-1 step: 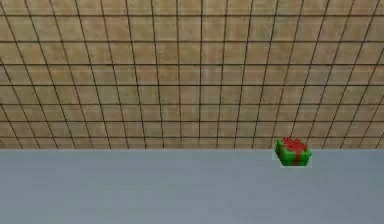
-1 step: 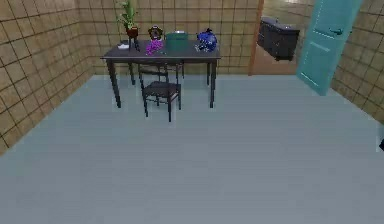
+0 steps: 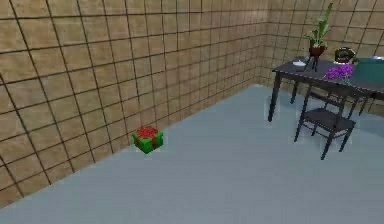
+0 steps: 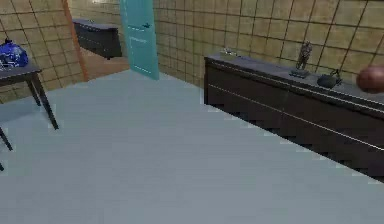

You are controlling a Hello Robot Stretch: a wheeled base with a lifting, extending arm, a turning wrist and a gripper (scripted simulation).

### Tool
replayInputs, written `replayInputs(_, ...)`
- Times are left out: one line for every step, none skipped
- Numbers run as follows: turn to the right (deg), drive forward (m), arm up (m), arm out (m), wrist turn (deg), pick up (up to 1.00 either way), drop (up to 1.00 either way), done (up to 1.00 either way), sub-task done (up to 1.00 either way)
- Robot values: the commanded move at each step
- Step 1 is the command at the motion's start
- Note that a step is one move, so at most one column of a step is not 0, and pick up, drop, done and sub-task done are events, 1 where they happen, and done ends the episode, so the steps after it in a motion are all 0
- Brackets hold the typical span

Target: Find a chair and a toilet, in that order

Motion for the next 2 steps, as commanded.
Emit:
replayInputs(42.0, 0.0, 0.0, 0.0, 0.0, 0.0, 0.0, 0.0, 0.0)
replayInputs(0.0, 0.3, 0.0, 0.0, 0.0, 0.0, 0.0, 0.0, 0.0)
